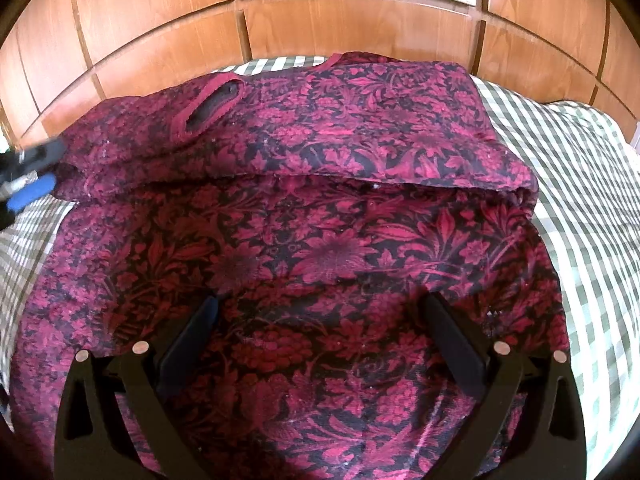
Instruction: Fold small clothes
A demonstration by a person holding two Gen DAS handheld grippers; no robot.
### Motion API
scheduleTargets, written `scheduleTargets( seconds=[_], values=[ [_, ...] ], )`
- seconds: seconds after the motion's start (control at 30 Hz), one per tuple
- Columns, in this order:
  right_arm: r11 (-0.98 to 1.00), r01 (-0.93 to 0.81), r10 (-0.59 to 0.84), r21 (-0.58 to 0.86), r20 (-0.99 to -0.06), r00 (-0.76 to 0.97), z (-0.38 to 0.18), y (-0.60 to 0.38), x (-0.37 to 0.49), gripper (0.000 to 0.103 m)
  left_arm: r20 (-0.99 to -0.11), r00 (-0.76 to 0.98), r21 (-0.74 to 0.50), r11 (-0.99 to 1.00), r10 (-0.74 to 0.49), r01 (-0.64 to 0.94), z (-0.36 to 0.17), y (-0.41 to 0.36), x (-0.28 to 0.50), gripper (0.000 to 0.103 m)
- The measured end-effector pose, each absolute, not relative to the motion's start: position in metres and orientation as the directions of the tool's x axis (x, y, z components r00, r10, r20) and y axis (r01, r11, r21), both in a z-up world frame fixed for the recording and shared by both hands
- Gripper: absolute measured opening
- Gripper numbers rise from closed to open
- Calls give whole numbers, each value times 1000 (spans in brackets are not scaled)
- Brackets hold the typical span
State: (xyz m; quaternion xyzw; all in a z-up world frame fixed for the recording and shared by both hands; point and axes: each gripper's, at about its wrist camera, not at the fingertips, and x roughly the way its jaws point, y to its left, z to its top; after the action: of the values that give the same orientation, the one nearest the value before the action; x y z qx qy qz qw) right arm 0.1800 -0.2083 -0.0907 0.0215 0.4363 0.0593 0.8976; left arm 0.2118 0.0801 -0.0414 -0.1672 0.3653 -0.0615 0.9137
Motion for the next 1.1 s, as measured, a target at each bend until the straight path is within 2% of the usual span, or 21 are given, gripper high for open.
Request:
scheduleTargets(
  seconds=[0.1,0.23,0.4,0.47,0.57,0.6,0.67,0.77,0.9,1.0,1.1],
  values=[
    [967,-107,244,231,-724,645,-66,-214,181,97,-682,719,-333,931,-131,-146,-51,108,202,68],
    [923,-136,355,359,-661,661,-37,-203,203,93,-726,681,-353,903,-101,-243,-70,135,202,68],
    [902,-113,392,416,-683,616,-34,-175,255,82,-753,652,-351,894,-94,-277,-82,140,211,68],
    [901,-79,390,426,-719,575,-45,-165,277,72,-758,646,-357,889,-95,-288,-85,139,217,68],
    [909,-69,379,411,-749,544,-55,-154,297,43,-764,639,-352,887,-88,-298,-90,136,225,68],
    [911,-98,389,401,-754,530,-53,-148,301,26,-768,635,-353,886,-89,-302,-91,135,228,68],
    [924,-128,367,359,-747,553,-40,-144,299,10,-771,632,-345,885,-77,-314,-91,132,234,68],
    [920,-174,380,351,-696,609,-16,-151,285,8,-773,629,-352,882,-84,-314,-92,127,243,68],
    [927,-179,352,328,-604,715,26,-178,264,8,-795,606,-282,904,-32,-322,-98,116,251,68],
    [947,-120,276,298,-565,777,40,-207,255,8,-798,603,-255,913,-12,-319,-100,112,249,68],
    [953,-25,204,301,-580,788,30,-243,250,8,-797,605,-249,914,-5,-320,-101,112,249,68]
  ],
)
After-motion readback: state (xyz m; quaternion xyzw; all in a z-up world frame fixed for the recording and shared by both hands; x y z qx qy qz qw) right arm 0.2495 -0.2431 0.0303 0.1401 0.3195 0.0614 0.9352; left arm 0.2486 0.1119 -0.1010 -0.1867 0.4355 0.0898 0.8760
